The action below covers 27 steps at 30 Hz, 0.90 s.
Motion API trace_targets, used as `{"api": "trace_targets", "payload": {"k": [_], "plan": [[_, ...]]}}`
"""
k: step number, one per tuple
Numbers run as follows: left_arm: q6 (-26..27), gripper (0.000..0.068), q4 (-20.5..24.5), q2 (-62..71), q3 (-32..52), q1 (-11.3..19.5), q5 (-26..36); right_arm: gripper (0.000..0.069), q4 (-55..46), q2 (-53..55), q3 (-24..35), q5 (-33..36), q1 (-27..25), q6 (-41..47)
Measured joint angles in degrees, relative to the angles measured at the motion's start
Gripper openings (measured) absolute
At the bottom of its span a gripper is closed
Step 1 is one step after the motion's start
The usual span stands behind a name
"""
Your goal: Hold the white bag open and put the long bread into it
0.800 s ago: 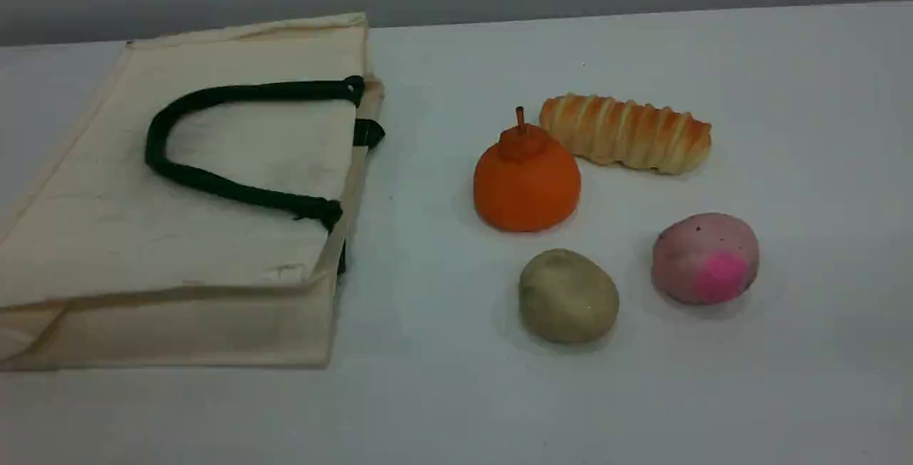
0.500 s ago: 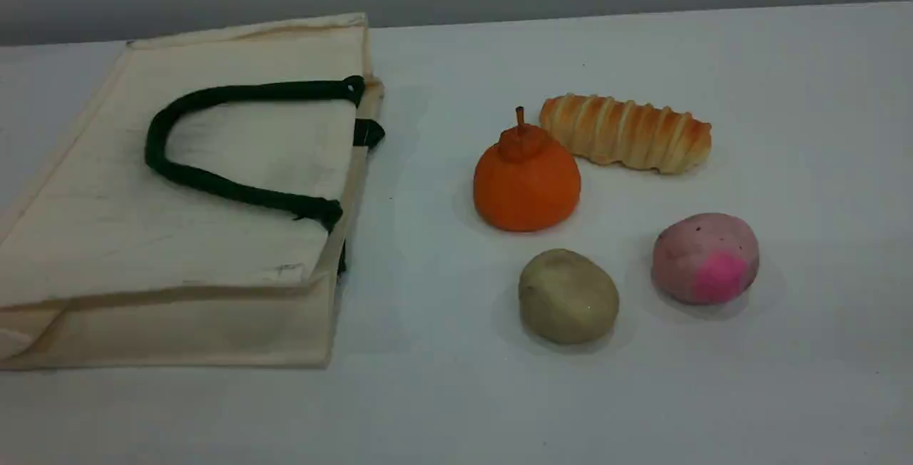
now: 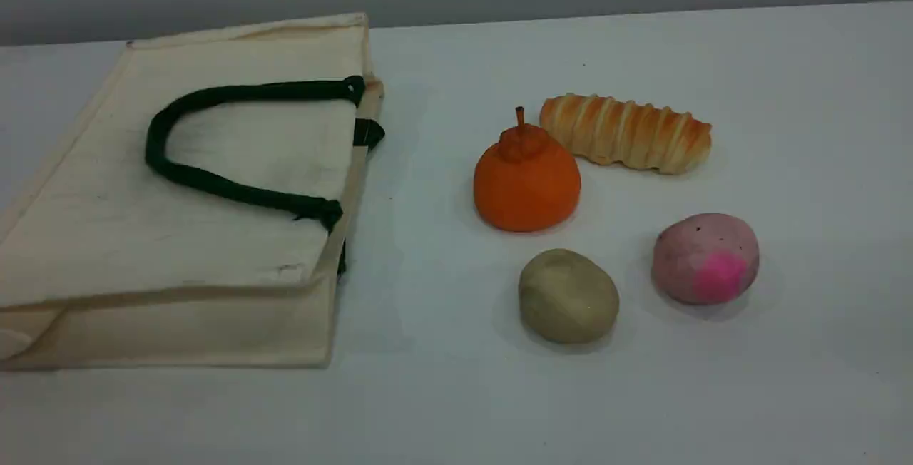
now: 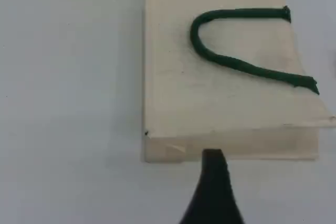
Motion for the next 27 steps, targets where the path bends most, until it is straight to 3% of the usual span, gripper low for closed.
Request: {"api": "trace_targets", "payload": {"k": [27], "plan": [[0.0, 0.0505, 0.0, 0.0, 0.0, -0.2, 0.0, 0.0492, 3.0, 0.0, 0.0, -0.7, 0.0, 0.3]]}}
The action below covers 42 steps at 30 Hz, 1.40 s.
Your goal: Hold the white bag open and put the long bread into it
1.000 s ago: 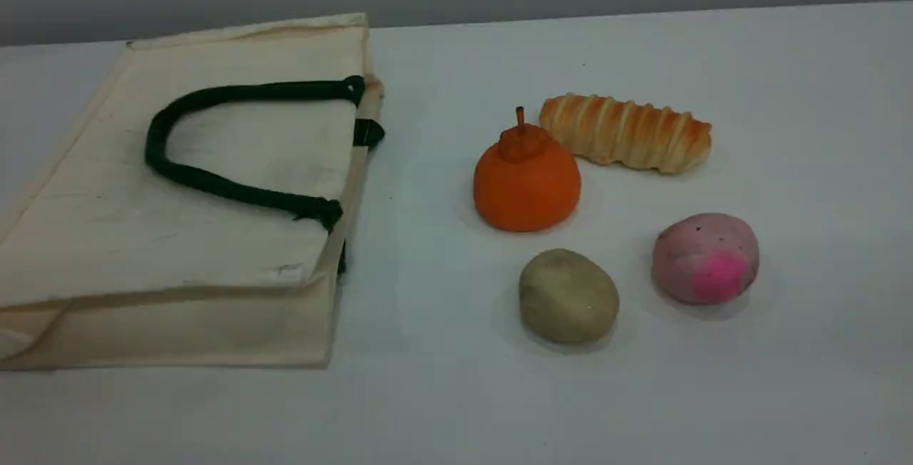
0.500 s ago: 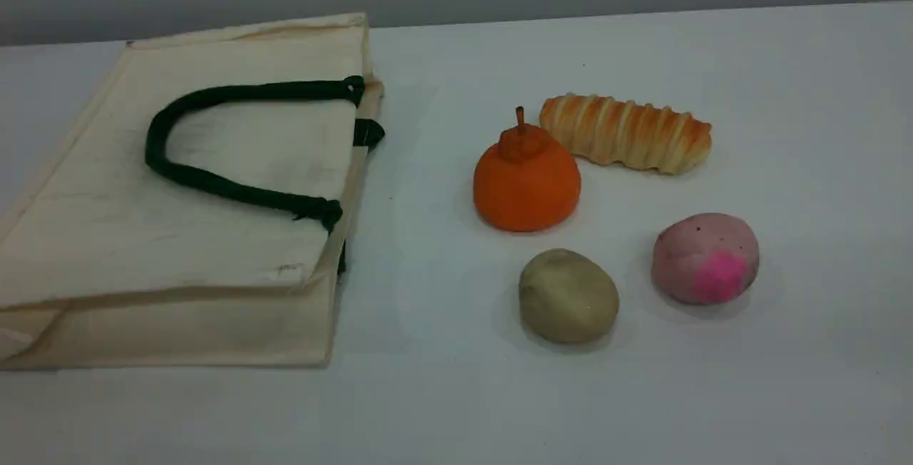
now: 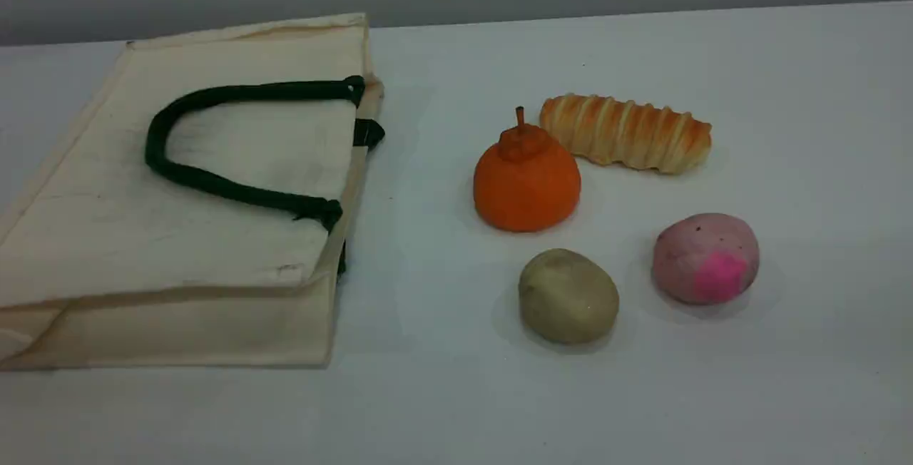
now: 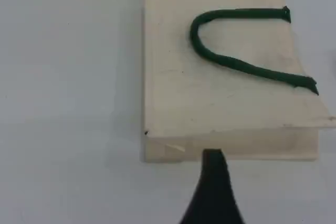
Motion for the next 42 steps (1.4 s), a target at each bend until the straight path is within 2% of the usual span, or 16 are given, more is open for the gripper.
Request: {"api": "trace_targets", "payload": {"k": [8, 12, 20, 28, 36, 40, 42], "plan": [[0.0, 0.0505, 0.0, 3.6, -3.0, -0.4, 1.4, 0.0492, 8.2, 0.6, -0.6, -2.1, 0.0, -3.4], [1.2, 0.0505, 0.2, 10.8, -5.9, -0.4, -0.4, 0.0492, 13.6, 6.6, -0.6, -6.3, 0.0, -7.2], [0.8, 0.0505, 0.2, 29.3, -9.8, -0.4, -10.7, 0.0492, 22.3, 23.1, -0.6, -18.6, 0.0, -16.1], [-4.2, 0.0505, 0.2, 47.9, -13.6, -0.4, -21.1, 0.0492, 34.1, 39.8, -0.6, -28.1, 0.0, -30.1], [-7.8, 0.0505, 0.2, 63.8, -13.7, -0.4, -30.0, 0.0492, 47.9, 50.3, -4.3, -28.9, 0.0, -44.2], [-8.0, 0.0505, 0.3, 70.4, -15.2, -0.4, -33.7, 0.0492, 49.9, 55.7, -7.8, -29.3, 0.0, -46.4], [-8.0, 0.0505, 0.3, 73.8, -16.5, -0.4, -33.5, 0.0492, 50.5, 59.0, -9.6, -29.3, 0.0, -46.4]]}}
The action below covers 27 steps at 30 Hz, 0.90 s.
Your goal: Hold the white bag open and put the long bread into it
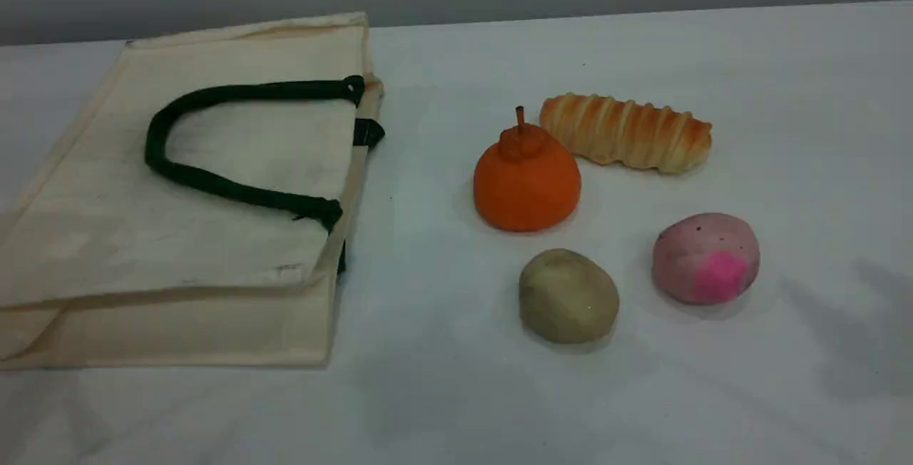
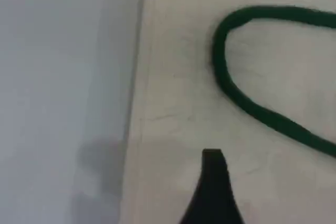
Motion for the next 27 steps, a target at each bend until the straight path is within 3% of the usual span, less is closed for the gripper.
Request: {"api": "trace_targets", "payload": {"k": [7, 12, 19, 27], "plan": [[-1.9, 0.0505, 0.0, 10.0, -4.4, 0.0, -3.6, 0.0492, 2.3, 11.2, -4.4, 0.2, 0.2, -3.0], [-2.0, 0.0505, 0.0, 16.7, -8.3, 0.0, -5.5, 0.0492, 7.5, 16.9, -4.8, -1.3, 3.7, -9.6], [-2.0, 0.0505, -0.1, 26.2, -13.9, 0.0, -5.2, 0.0492, 14.3, 20.8, -4.8, -4.0, 9.5, -16.3], [-2.0, 0.0505, -0.1, 34.4, -16.6, 0.0, -5.3, 0.0492, 14.7, 21.1, -4.8, -4.8, 9.8, -16.3]]}}
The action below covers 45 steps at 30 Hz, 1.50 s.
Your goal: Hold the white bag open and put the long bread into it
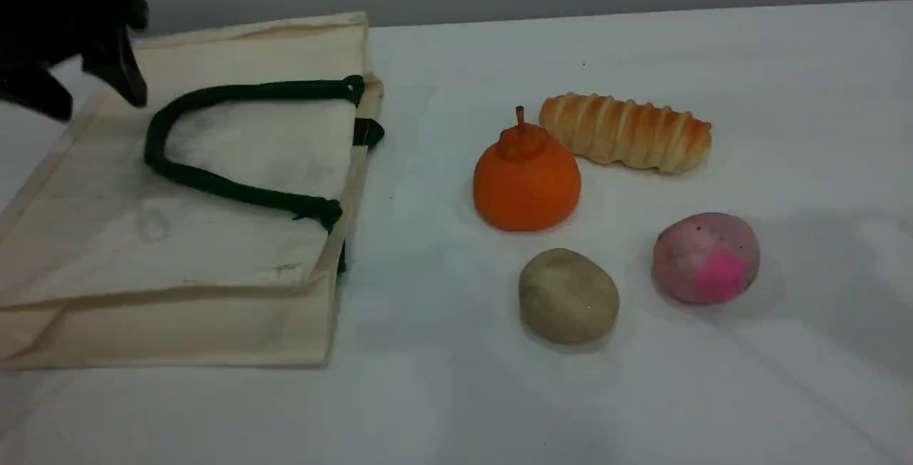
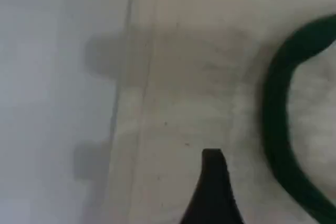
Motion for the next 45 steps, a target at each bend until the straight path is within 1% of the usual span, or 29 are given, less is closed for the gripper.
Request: {"api": "trace_targets", "payload": {"k": [9, 20, 39, 42, 44, 45], "plan": [[0.0, 0.0505, -0.3, 5.5, -0.4, 0.0, -4.1, 0.0492, 0.3, 0.0, 0.1, -0.9, 0.0, 0.0], [0.0, 0.0505, -0.4, 10.2, -4.5, 0.0, -3.9, 0.0492, 0.6, 0.0, 0.1, -1.0, 0.0, 0.1], [0.5, 0.0503, -0.5, 13.7, -4.6, -0.2, -4.2, 0.0492, 0.6, 0.0, 0.1, -1.2, 0.0, 0.1], [0.5, 0.0479, -0.5, 14.3, -4.6, -0.2, -4.2, 0.0492, 0.6, 0.0, 0.1, -1.2, 0.0, 0.1], [0.5, 0.0435, -0.5, 14.5, -4.6, -0.2, -4.2, 0.0492, 0.6, 0.0, 0.1, -1.2, 0.0, 0.1], [0.5, 0.0402, -0.5, 14.5, -4.6, -0.2, -4.1, 0.0492, 0.6, 0.0, 0.1, -1.2, 0.0, 0.1]]}}
